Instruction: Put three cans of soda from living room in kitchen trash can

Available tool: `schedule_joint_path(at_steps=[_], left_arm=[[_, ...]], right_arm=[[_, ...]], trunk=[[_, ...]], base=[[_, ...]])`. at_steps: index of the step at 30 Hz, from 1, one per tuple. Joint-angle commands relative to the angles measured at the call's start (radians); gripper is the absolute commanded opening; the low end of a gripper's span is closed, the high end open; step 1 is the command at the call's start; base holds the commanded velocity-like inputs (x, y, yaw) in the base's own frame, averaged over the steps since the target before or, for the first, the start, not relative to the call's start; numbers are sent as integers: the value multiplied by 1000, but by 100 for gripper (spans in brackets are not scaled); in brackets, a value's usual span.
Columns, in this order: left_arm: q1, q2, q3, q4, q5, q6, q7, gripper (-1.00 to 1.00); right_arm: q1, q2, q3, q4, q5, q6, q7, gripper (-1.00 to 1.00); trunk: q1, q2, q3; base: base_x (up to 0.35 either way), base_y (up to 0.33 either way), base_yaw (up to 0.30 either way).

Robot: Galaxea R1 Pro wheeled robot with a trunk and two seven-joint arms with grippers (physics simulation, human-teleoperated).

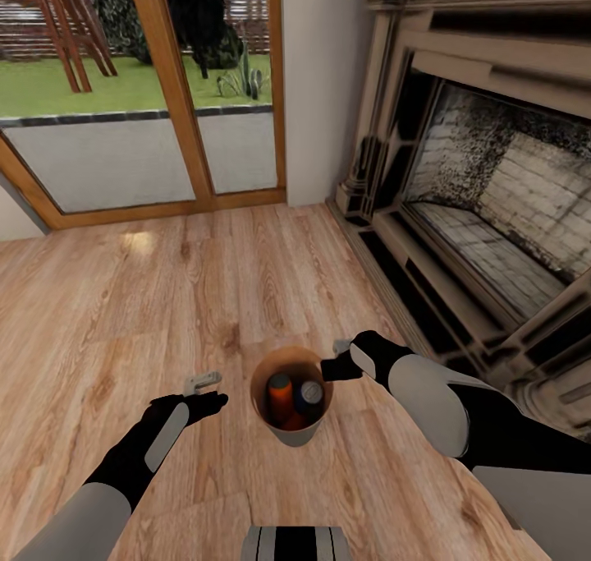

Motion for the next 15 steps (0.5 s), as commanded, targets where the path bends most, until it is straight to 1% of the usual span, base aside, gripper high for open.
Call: schedule_joint_path(at_steps=[1,8,15], left_arm=[[0,0,0,0,0,0,0,100],[0,0,0,0,0,0,0,100],[0,0,0,0,0,0,-1,100]], right_arm=[[0,0,-21,0,-15,2,6,-100],[0,0,-21,0,-15,2,6,-100],[0,0,-21,0,-15,2,6,-100]], trunk=[[0,0,0],[3,-2,-27],[3,-2,-27]], base=[[0,0,0],[0,0,0],[0,0,0]])
